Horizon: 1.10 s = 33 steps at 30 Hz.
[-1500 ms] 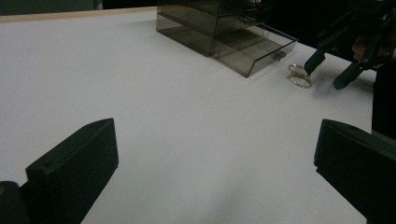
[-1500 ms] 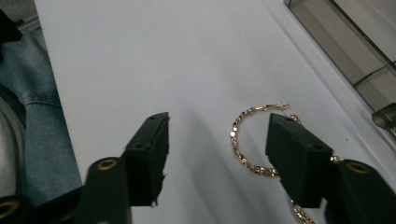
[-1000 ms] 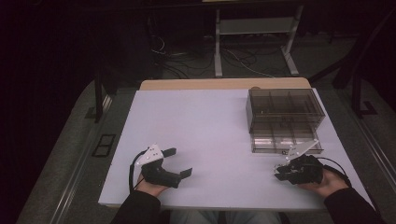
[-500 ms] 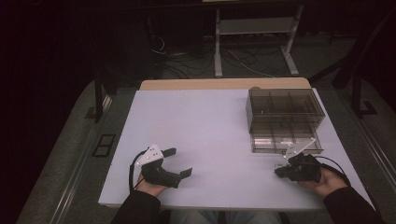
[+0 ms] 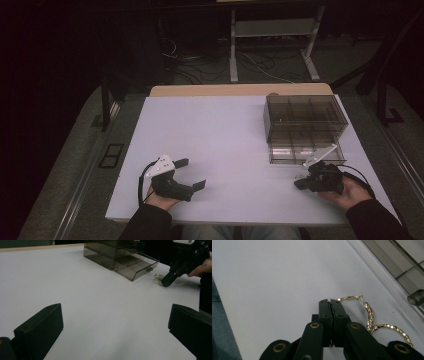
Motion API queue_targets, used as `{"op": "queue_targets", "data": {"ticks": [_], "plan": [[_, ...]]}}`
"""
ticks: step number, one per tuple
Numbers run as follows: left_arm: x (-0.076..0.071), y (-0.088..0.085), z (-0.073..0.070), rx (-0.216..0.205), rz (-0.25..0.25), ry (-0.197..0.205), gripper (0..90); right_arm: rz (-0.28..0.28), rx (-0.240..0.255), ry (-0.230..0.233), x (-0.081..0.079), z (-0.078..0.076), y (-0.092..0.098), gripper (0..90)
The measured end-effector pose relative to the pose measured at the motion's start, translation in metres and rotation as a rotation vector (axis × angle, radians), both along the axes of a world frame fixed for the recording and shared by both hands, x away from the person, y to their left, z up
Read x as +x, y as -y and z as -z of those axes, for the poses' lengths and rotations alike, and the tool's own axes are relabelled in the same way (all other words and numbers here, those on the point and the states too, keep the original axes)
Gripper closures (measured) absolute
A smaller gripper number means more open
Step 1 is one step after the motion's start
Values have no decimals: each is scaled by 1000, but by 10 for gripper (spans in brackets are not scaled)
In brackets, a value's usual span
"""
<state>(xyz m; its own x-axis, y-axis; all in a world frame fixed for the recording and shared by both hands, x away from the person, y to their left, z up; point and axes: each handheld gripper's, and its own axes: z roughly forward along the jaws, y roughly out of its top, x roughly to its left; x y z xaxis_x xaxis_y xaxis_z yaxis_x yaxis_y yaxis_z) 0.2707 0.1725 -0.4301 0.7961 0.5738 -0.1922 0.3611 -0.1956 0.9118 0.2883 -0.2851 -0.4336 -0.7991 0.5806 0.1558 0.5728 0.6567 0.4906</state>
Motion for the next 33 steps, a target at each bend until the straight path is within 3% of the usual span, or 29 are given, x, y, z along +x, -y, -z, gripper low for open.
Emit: {"op": "queue_targets", "data": {"ticks": [13,23,33], "plan": [[0,0,0,4,0,0,0,12,68,-45,-2,-9,6,871],[0,0,0,2,-1,0,0,10,98,-31,-2,-23,11,872],[0,0,0,2,0,-1,0,21,139,11,1,-49,16,871]]}}
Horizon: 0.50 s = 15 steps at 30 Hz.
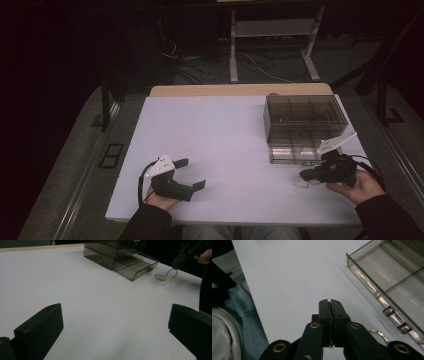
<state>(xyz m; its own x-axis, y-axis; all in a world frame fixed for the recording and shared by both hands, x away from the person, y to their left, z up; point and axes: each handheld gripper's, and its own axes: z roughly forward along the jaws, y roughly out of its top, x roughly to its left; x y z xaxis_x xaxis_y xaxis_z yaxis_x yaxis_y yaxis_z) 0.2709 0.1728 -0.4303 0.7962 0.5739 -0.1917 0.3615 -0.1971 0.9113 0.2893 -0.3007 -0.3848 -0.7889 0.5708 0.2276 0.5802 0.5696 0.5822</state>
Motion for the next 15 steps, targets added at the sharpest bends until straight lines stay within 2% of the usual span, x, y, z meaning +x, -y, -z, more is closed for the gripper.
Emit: {"op": "queue_targets", "data": {"ticks": [4,15], "plan": [[0,0,0,0,1,-1,0,7,40,-6,3,-10,2,871],[0,0,0,-1,0,-1,0,0,72,-1,11,-29,2,871]]}}
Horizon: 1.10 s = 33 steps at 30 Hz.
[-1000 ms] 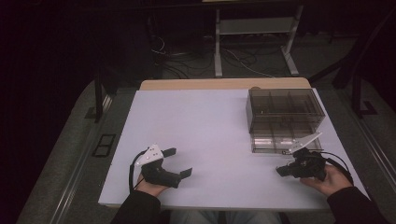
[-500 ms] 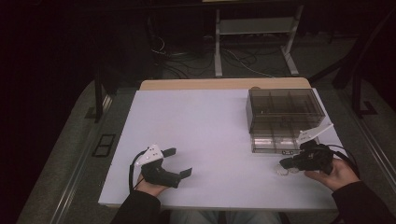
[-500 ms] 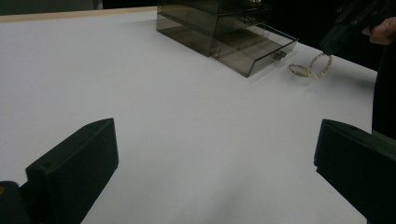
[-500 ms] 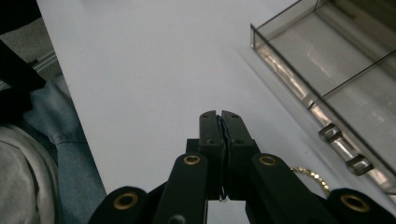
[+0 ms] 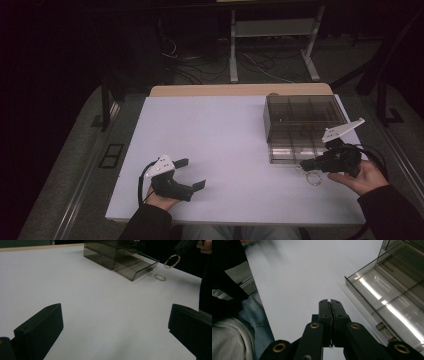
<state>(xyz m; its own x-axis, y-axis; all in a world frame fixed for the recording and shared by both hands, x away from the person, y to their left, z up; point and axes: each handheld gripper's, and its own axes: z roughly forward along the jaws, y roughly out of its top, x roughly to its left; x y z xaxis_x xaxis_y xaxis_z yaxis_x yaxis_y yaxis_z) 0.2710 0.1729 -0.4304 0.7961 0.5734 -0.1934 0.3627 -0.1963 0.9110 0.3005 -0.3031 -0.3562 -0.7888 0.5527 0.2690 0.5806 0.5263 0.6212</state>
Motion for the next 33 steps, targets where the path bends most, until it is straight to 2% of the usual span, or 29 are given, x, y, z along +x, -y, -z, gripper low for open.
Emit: {"op": "queue_targets", "data": {"ticks": [13,17,26,33], "plan": [[0,0,0,0,1,2,0,7,-24,21,13,-18,-1,871],[0,0,0,0,0,1,0,16,-17,25,19,-23,-1,871],[0,0,0,0,0,0,0,38,-9,31,34,-26,0,871],[0,-1,0,1,0,1,0,64,0,24,44,-23,4,871]]}}
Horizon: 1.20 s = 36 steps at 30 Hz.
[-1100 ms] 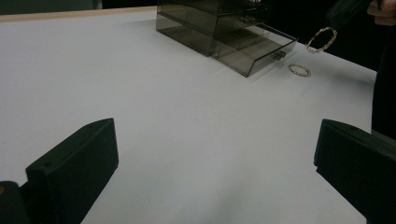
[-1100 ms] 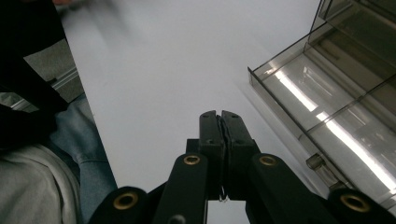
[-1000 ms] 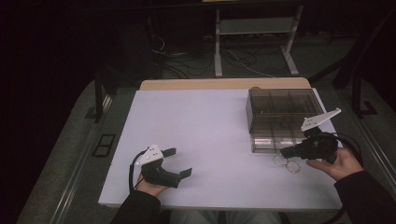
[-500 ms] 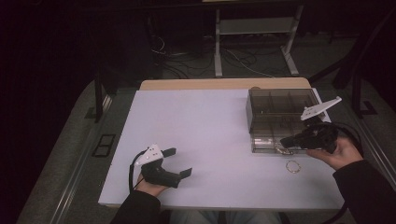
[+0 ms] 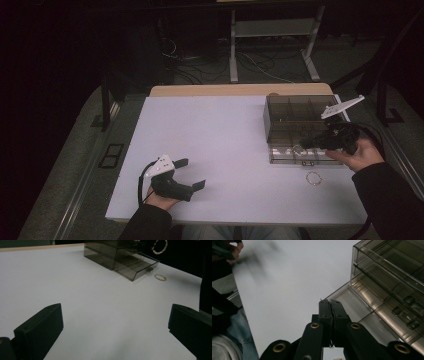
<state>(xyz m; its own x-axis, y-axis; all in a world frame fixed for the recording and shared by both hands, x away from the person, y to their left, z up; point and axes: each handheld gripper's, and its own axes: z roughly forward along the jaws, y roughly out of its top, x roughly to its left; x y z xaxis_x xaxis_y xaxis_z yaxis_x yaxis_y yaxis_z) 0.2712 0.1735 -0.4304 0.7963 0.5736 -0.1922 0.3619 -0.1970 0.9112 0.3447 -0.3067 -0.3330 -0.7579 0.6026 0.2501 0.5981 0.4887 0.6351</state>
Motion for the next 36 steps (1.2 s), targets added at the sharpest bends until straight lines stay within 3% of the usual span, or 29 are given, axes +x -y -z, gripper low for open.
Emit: {"op": "queue_targets", "data": {"ticks": [10,36], "plan": [[0,0,0,0,0,1,0,38,19,-7,13,6,5,871],[0,0,-1,-3,-1,4,0,91,-28,-31,40,31,-4,870]]}}
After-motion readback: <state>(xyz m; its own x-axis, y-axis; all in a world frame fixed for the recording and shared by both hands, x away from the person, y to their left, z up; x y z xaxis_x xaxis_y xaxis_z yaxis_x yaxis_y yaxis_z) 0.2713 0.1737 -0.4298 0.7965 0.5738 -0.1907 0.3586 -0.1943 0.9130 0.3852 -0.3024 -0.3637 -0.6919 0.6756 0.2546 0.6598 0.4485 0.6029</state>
